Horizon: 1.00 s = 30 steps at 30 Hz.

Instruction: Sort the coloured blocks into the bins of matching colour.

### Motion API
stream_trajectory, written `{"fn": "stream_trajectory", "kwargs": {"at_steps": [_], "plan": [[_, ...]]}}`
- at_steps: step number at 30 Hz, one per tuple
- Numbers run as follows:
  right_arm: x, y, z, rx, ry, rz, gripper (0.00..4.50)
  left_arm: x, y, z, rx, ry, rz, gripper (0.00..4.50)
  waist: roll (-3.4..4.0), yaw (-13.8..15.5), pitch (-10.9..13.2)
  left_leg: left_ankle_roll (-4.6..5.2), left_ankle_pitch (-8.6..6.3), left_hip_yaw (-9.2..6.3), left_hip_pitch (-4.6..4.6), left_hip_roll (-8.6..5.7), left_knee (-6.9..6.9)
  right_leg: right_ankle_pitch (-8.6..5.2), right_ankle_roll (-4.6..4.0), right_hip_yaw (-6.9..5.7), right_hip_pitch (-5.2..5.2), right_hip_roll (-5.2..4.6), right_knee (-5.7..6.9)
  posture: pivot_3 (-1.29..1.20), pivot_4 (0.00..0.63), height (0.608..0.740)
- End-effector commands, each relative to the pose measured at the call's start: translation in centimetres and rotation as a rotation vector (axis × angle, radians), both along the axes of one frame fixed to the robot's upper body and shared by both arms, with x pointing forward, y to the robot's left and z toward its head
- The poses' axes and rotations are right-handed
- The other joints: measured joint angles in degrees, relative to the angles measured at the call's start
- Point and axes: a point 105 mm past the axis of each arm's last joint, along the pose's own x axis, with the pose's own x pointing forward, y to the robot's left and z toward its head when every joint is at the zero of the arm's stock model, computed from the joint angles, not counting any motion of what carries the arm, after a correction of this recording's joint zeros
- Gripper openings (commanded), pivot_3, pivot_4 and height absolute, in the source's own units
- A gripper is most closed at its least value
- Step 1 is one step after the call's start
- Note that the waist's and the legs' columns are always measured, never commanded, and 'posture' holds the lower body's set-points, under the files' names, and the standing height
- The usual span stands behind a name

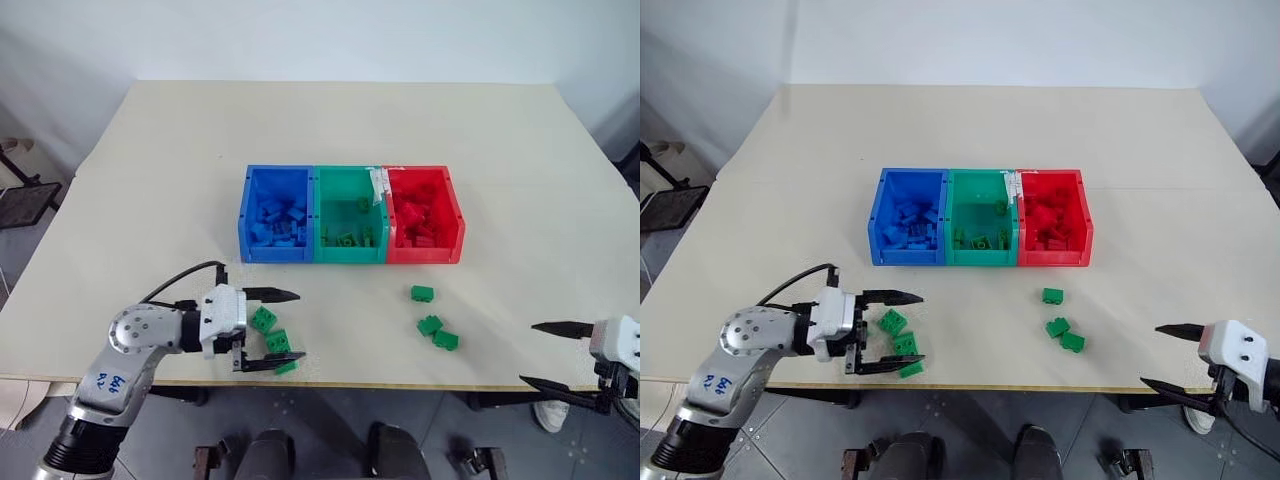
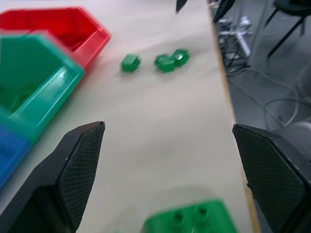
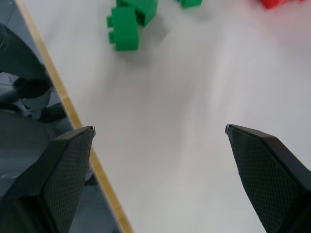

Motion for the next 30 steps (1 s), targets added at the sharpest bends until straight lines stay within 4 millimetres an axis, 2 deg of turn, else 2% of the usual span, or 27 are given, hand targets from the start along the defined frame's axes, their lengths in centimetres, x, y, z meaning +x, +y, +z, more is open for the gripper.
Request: {"fn": "stream_trajectory", "kwargs": {"at_steps": [1,5,9,12,19,21,23,26,28,30], "plan": [[1.3,2.8,0.3,-0.032,-0.007,0.045,4.50,-0.6,-0.2,-0.2,0.028,-0.008,-0.043,4.48,0.00,-0.06,0.00,0.00,0.00,0.00,0.00,0.01,0.02,0.00,-0.01,0.00,0.00,0.01,0.00,0.00,0.150,0.740],[2.3,5.3,-0.9,-0.042,0.062,0.070,4.50,-0.4,0.5,-0.1,0.039,-0.007,-0.028,4.48,0.00,0.61,0.01,-0.01,-0.01,-0.03,-0.08,0.00,0.09,0.00,-0.03,0.00,-0.05,0.01,-0.03,0.00,0.150,0.740],[3.3,6.7,-2.0,-0.035,0.099,0.078,4.50,-0.3,1.3,0.0,0.054,-0.017,-0.005,4.48,-0.01,1.09,0.01,0.00,-0.02,-0.05,-0.15,-0.03,0.11,0.00,-0.03,-0.01,-0.04,0.00,-0.15,0.00,0.150,0.740],[4.0,7.1,-2.7,-0.050,0.107,0.072,3.85,-0.3,1.7,0.2,0.060,-0.025,0.007,4.50,-0.01,0.89,0.01,0.00,-0.02,-0.05,-0.17,-0.03,0.11,0.00,-0.03,-0.02,-0.05,0.01,-0.19,0.00,0.150,0.740],[4.1,6.5,-3.2,-0.150,0.104,0.126,1.55,-0.1,1.8,0.5,0.058,-0.038,0.014,4.50,-0.04,0.69,0.00,0.00,-0.02,-0.02,-0.09,0.00,0.14,0.02,-0.05,-0.01,0.02,0.04,-0.17,0.00,0.150,0.740],[4.4,6.6,-2.5,-0.134,0.068,0.143,0.94,0.2,1.9,1.0,0.002,0.003,0.052,4.50,-0.08,0.73,-0.02,0.00,-0.02,-0.03,-0.07,0.00,0.17,0.03,-0.07,-0.01,0.05,0.04,-0.17,0.00,0.150,0.740],[4.3,6.9,-1.8,-0.107,0.056,0.178,0.90,0.5,2.0,1.2,-0.025,0.005,0.076,4.50,-0.08,0.74,-0.02,0.00,-0.02,-0.03,-0.09,0.00,0.21,0.03,-0.07,-0.01,0.06,0.04,-0.18,0.00,0.150,0.740],[3.3,7.8,0.5,0.002,0.107,0.224,0.90,1.2,2.6,1.9,-0.051,-0.025,0.140,4.50,-0.05,0.91,0.01,0.00,-0.02,-0.04,-0.12,0.00,0.22,0.03,-0.07,-0.02,0.03,0.04,-0.16,0.00,0.150,0.740],[3.1,9.1,2.3,0.089,0.116,0.262,0.90,1.6,3.4,2.3,-0.063,-0.054,0.201,4.50,-0.04,0.87,0.01,0.00,-0.02,-0.05,-0.13,0.00,0.19,0.03,-0.07,-0.03,0.02,0.04,-0.16,0.00,0.150,0.740],[4.4,11.7,4.7,0.237,0.066,0.279,0.90,2.1,5.2,2.3,-0.089,-0.063,0.316,4.50,-0.05,0.17,0.02,0.00,-0.02,-0.05,-0.10,0.04,0.17,0.04,-0.08,-0.04,0.03,0.06,-0.16,0.00,0.150,0.740]]}}
